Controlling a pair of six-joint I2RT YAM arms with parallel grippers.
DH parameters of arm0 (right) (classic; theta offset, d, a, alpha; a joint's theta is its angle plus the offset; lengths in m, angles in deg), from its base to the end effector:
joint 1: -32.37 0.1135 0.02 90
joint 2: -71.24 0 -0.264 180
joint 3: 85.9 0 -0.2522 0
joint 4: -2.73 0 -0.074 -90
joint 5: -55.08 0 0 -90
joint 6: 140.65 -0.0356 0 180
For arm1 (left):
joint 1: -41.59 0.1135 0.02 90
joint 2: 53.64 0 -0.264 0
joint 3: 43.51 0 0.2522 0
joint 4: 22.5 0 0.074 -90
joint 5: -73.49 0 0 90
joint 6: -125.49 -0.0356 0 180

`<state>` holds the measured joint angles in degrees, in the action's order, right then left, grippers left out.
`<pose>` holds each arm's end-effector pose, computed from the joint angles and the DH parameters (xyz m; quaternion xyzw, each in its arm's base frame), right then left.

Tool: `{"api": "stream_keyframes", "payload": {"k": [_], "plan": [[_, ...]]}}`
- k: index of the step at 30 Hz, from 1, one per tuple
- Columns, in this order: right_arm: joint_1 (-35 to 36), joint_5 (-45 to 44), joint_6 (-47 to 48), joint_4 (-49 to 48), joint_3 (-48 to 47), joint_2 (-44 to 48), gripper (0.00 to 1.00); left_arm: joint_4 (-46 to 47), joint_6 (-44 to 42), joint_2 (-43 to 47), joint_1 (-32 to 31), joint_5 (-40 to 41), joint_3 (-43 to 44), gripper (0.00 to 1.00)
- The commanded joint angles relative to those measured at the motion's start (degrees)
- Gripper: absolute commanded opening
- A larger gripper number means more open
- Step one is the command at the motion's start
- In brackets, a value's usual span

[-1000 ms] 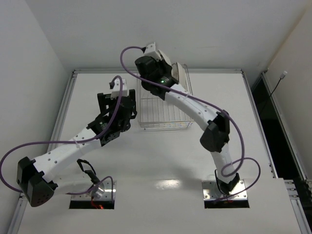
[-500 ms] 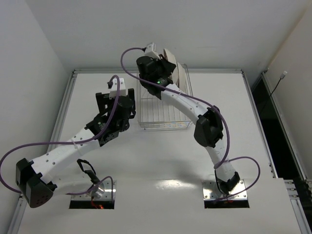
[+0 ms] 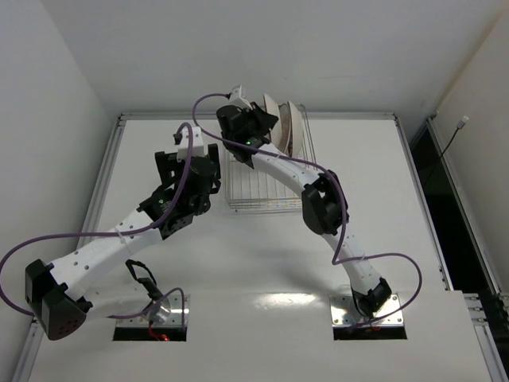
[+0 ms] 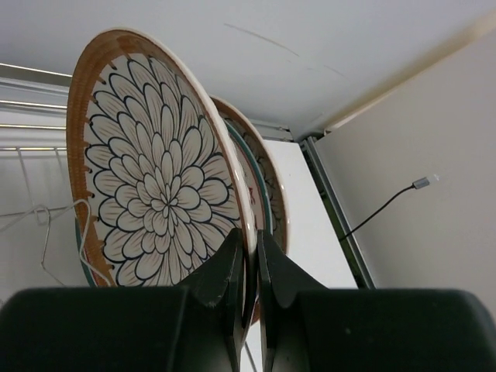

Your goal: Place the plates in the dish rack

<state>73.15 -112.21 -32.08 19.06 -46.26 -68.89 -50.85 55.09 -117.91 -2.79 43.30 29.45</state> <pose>0.4418 0.3352 0.2611 0.0171 0.7282 -0.3993 0.5568 0.1939 -0.1467 0.3585 -0.1284 0.7537 0.0811 0.6394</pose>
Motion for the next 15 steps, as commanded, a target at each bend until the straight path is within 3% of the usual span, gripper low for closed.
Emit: {"api": "stream_keyframes", "payload": {"k": [1, 5, 9, 14, 15], "plan": [[-1.0, -5.1, 1.5, -3.9, -3.9, 1.7, 0.00, 1.0, 0.8, 1.6, -0.4, 0.9, 2.1, 0.96], [-0.3, -5.1, 1.5, -3.9, -3.4, 0.6, 0.03, 1.0, 0.8, 1.6, -0.4, 0.9, 2.1, 0.96], [0.2, -5.1, -2.4, 0.8, -2.8, 0.0, 0.12, 1.0, 1.3, 1.6, -0.4, 1.5, 2.1, 0.99], [0.2, 1.3, -17.7, 13.9, -2.8, 2.8, 0.20, 0.4, 1.3, 1.6, -0.4, 1.5, 2.1, 1.00], [0.2, 3.5, -19.4, 17.2, -2.8, 3.5, 0.25, 0.4, 1.3, 1.6, -0.4, 1.5, 2.1, 1.00]]}}
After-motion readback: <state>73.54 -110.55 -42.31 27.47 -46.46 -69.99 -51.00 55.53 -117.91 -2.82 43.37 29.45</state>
